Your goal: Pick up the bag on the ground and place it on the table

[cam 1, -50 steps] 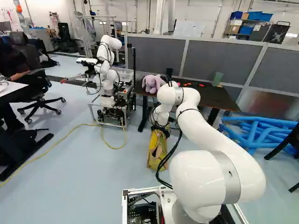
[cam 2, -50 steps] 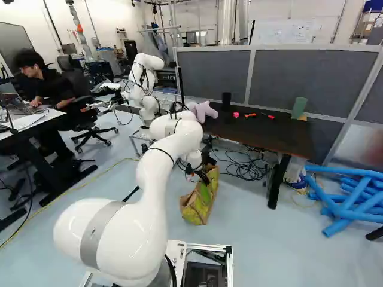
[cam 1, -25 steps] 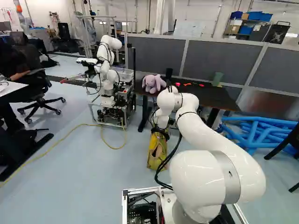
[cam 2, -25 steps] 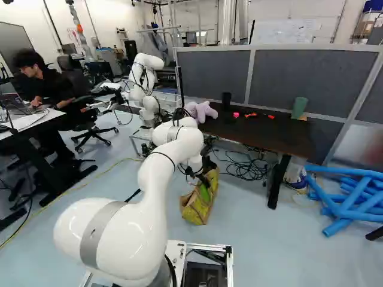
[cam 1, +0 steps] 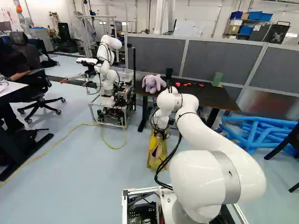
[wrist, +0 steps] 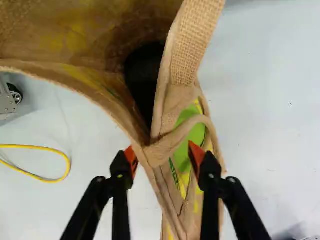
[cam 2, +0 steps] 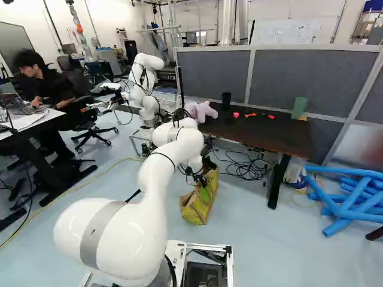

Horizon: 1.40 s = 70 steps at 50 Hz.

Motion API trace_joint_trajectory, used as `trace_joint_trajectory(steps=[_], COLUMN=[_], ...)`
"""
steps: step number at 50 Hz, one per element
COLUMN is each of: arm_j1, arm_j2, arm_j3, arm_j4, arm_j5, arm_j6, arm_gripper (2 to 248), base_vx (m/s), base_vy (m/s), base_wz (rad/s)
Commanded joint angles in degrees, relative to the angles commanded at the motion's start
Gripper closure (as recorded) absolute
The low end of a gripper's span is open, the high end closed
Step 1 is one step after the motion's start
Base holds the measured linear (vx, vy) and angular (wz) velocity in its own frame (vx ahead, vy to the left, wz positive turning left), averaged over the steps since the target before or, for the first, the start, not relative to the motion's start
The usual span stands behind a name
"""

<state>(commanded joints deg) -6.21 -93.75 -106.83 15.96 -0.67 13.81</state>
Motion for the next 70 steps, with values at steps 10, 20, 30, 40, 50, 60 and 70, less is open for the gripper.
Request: trace_joint_trajectory(steps=[10,20,30,40,50,60,70], arm_j1=[0.00,0.00,0.00,0.07,0.24,0.44,0.51], arm_j2=[0.00,0.00,0.69,2.86,5.72,8.97,12.17], arm_j3=[0.00,0.00,0.69,3.07,6.84,11.59,16.26], arm_j4=[0.00,0.00,0.00,0.00,0.00,0.00,0.00], arm_j5=[0.00,0.00,0.00,0.00,0.00,0.00,0.07], arm_j6=[0.00,0.00,0.00,0.00,0.00,0.00,0.00], arm_gripper=[176,226,226,226,226,226,226], base_vx=[0.000,0.000,0.000,0.000,0.000,0.000,0.000], base_vy=[0.000,0.000,0.000,0.000,0.000,0.000,0.000], base_wz=[0.000,0.000,0.000,0.000,0.000,0.000,0.000])
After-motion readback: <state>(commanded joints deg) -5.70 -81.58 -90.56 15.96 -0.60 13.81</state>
